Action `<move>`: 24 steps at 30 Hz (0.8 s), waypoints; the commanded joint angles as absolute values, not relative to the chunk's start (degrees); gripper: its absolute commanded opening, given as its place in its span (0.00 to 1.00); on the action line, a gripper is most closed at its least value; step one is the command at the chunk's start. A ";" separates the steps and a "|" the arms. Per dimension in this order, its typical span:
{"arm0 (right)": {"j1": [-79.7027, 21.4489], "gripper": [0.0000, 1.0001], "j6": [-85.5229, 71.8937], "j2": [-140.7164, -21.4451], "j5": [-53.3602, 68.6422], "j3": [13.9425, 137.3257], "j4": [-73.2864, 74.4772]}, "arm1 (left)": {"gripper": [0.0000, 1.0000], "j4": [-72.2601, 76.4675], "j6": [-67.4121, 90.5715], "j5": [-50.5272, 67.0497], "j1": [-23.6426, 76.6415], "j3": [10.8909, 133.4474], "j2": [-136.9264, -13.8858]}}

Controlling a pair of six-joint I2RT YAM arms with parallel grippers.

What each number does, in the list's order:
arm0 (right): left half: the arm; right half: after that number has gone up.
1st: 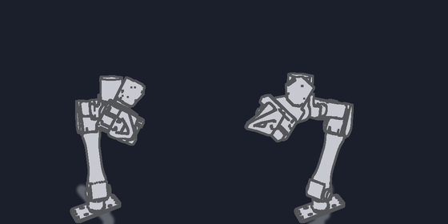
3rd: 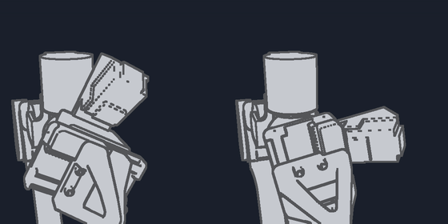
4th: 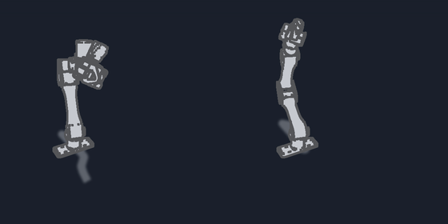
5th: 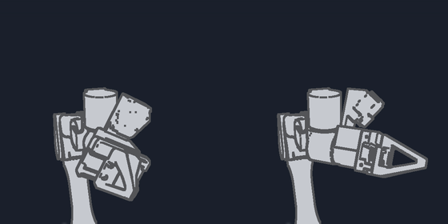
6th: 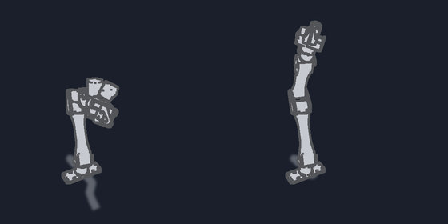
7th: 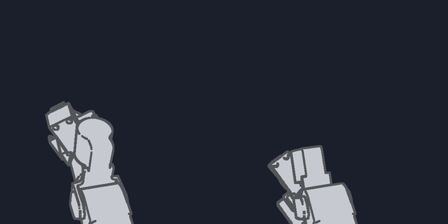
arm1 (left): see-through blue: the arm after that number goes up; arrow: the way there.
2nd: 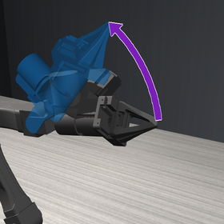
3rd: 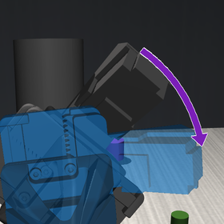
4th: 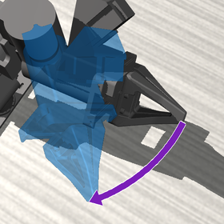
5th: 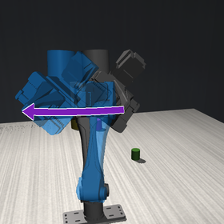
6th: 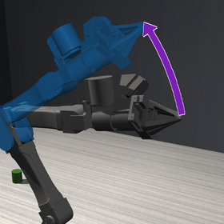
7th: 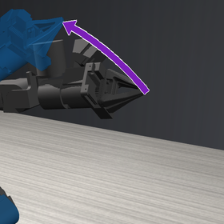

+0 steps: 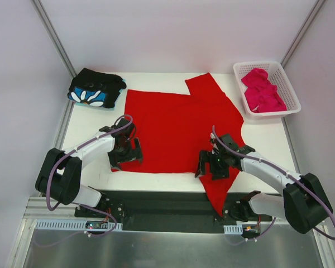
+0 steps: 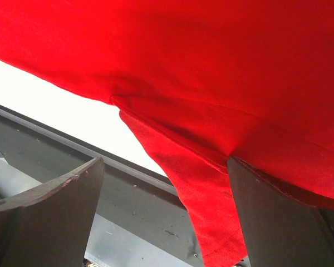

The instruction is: Fold and stack the t-shirts

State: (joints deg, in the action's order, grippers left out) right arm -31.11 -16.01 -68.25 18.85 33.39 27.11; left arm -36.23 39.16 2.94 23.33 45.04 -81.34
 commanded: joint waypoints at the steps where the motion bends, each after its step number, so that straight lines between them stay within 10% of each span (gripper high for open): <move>1: -31.38 0.96 -16.08 -67.58 20.74 31.64 25.05 | 0.99 -36.65 39.37 3.69 23.91 44.21 -80.59; 24: -37.44 0.96 -19.42 -63.19 19.60 33.92 32.43 | 0.99 -35.16 39.46 5.01 24.08 43.77 -82.26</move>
State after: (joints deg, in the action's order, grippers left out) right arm -37.06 -18.87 -64.42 20.32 32.01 28.60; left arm -34.89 39.20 3.60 23.33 44.10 -81.73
